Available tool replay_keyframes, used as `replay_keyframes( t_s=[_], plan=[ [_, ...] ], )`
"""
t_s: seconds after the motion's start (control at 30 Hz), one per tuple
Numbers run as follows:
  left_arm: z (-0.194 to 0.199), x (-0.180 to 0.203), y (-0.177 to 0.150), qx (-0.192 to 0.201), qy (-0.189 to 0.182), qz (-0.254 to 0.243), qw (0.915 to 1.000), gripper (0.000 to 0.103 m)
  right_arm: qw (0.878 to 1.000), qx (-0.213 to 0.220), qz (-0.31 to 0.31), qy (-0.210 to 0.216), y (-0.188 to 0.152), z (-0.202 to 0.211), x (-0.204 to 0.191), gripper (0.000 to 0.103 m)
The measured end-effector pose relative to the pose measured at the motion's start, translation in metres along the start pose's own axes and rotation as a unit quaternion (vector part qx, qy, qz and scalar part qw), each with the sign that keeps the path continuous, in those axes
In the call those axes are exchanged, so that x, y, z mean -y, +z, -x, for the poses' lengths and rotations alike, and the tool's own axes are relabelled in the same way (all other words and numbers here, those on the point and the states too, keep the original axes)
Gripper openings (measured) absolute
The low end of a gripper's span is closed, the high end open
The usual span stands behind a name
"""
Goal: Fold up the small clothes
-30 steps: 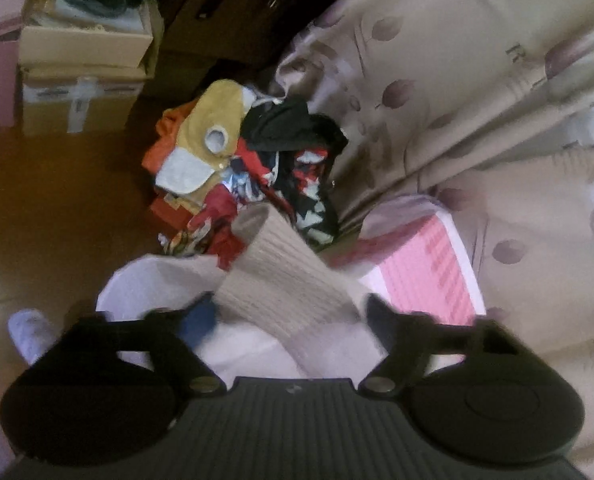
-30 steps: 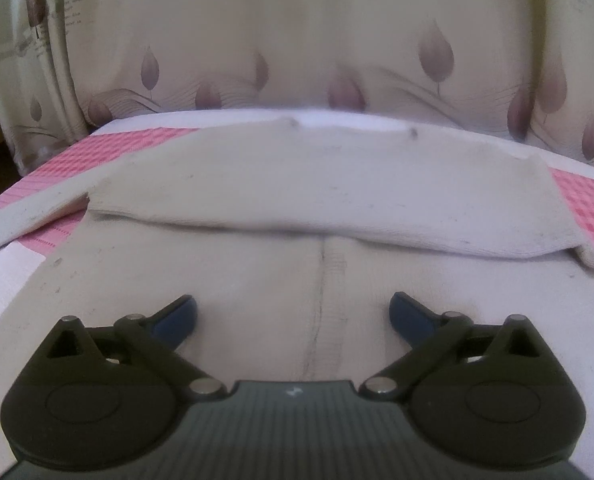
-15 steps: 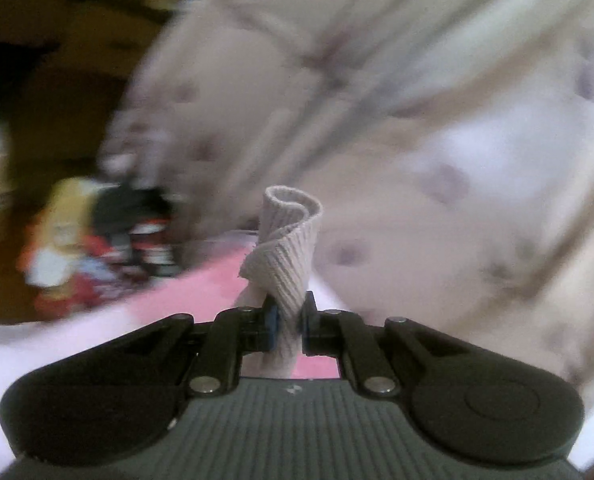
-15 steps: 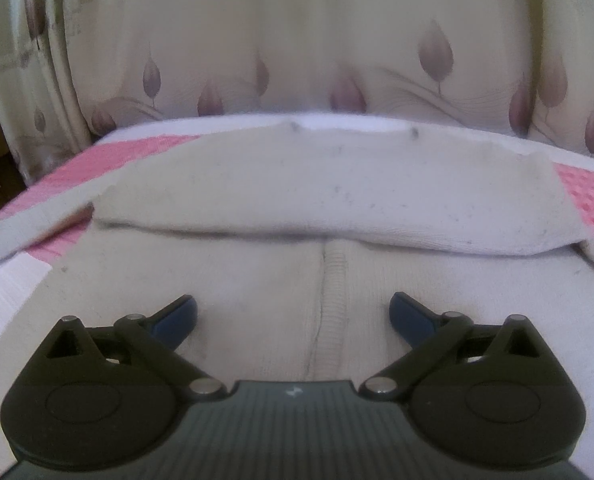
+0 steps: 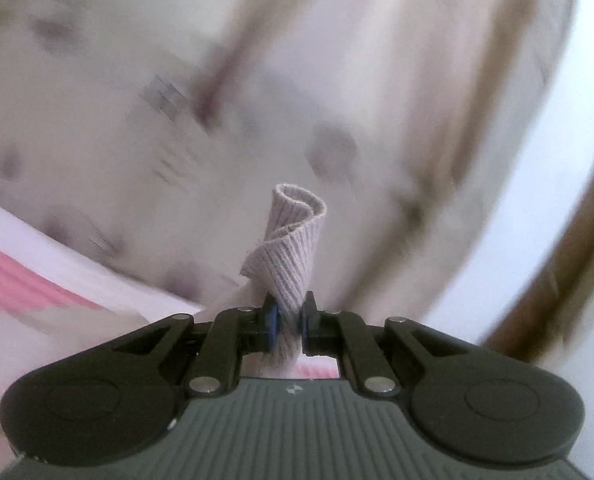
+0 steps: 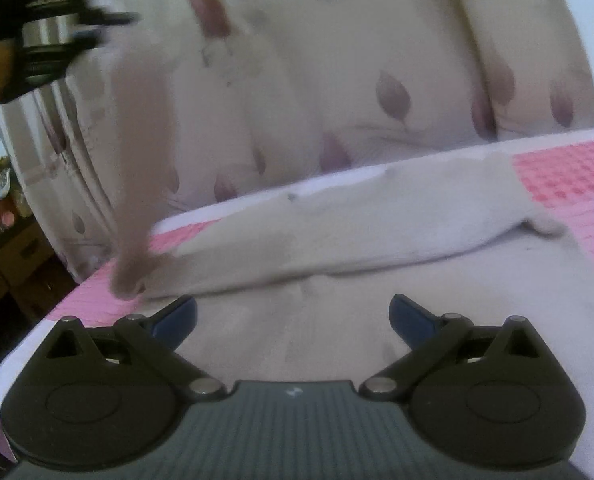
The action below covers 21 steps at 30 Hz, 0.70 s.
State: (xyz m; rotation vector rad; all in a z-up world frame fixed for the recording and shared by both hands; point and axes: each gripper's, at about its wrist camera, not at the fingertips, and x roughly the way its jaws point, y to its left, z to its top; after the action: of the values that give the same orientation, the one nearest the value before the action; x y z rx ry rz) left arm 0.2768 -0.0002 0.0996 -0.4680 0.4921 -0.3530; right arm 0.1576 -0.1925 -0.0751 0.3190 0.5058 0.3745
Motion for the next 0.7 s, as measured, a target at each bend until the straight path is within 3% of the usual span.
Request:
replay_keyframes(
  t_s=[0.1, 0.13, 0.17, 0.2, 0.23, 0.27, 0.33, 0.37, 0.47, 0.53, 0.7],
  plan=[
    [-0.052, 0.016, -0.035, -0.056, -0.041, -0.026, 0.9972, 0.014, 1.0, 0.003, -0.026, 0.002, 0.005, 0.015, 0.022, 0.103],
    [-0.067, 0.017, -0.048, -0.075, -0.054, -0.028, 0.9953, 0.022, 1.0, 0.004, -0.03, 0.002, 0.005, 0.019, 0.028, 0.103],
    [-0.078, 0.016, -0.06, -0.082, -0.066, -0.031, 0.9939, 0.042, 0.999, 0.007, -0.034, 0.002, 0.005, 0.023, 0.033, 0.103],
    [-0.082, 0.018, -0.069, -0.08, -0.073, -0.035, 0.9935, 0.056, 0.999, 0.009, -0.036, 0.001, 0.006, 0.026, 0.038, 0.103],
    [-0.084, 0.016, -0.077, -0.069, -0.068, -0.037, 0.9946, 0.086, 0.999, 0.009, -0.036, 0.001, 0.006, 0.028, 0.042, 0.103],
    [-0.081, 0.014, -0.081, -0.052, -0.056, -0.033, 0.9965, 0.102, 0.999, 0.008, -0.035, 0.0, 0.006, 0.028, 0.045, 0.103],
    [-0.063, 0.0, -0.085, -0.003, -0.043, -0.022, 0.9988, 0.103, 0.999, 0.005, -0.032, -0.005, 0.007, 0.029, 0.052, 0.103],
    [-0.056, -0.005, -0.084, 0.003, -0.042, -0.024, 0.9988, 0.103, 0.999, 0.005, -0.03, -0.007, 0.008, 0.028, 0.054, 0.103],
    [-0.031, -0.029, -0.088, 0.005, -0.006, -0.022, 0.9997, 0.103, 0.999, 0.009, -0.026, -0.017, 0.015, 0.028, 0.063, 0.103],
    [-0.014, -0.051, -0.102, 0.008, 0.039, -0.031, 0.9987, 0.103, 0.999, 0.018, -0.02, -0.034, 0.021, 0.026, 0.067, 0.103],
    [0.006, -0.11, -0.14, -0.016, 0.124, -0.061, 0.9902, 0.095, 0.992, 0.038, -0.016, -0.116, 0.044, 0.017, 0.091, 0.102]
  ],
)
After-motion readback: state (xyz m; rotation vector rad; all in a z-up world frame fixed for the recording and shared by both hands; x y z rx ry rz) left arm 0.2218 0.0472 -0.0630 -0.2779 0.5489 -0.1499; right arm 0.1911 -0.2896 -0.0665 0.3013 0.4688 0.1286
